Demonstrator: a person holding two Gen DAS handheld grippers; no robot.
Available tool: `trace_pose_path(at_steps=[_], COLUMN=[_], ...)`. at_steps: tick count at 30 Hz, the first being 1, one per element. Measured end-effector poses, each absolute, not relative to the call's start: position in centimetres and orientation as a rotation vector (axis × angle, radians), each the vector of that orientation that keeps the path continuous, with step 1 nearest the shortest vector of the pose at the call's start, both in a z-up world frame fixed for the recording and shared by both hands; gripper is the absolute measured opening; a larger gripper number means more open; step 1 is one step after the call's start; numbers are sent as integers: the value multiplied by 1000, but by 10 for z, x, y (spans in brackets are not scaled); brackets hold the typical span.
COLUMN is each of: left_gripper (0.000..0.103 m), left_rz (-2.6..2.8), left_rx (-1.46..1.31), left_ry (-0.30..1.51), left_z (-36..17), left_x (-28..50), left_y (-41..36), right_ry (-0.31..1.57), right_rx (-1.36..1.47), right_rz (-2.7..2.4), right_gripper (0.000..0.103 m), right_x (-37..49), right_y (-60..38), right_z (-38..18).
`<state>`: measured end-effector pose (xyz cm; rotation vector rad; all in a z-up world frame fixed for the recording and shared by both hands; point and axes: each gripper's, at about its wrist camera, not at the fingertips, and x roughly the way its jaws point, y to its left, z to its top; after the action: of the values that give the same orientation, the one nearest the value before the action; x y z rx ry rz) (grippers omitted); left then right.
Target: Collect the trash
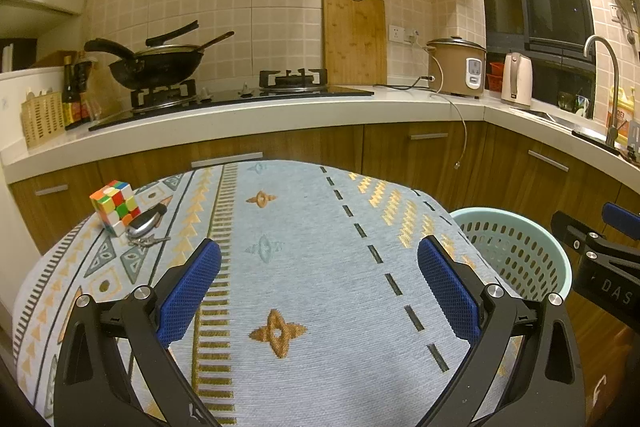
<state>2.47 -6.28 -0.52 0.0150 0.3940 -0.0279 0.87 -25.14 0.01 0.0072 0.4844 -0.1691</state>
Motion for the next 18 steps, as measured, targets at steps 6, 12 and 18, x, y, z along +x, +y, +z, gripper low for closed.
trace_pose_path(at_steps=[6,12,18], left_gripper=[95,95,95], left_rz=[-27,-28,-27], left_rx=[16,16,16], left_ry=[394,394,394], left_z=[-5,-5,-5], left_x=[24,24,24], left_y=[-62,-63,-63], right_ry=[487,487,488], right_rx=[5,6,4], right_rz=[-160,-158,-156], right_gripper=[79,79,79], right_x=[10,12,13], right_y=[-250,-250,-250], right_z=[-1,0,0])
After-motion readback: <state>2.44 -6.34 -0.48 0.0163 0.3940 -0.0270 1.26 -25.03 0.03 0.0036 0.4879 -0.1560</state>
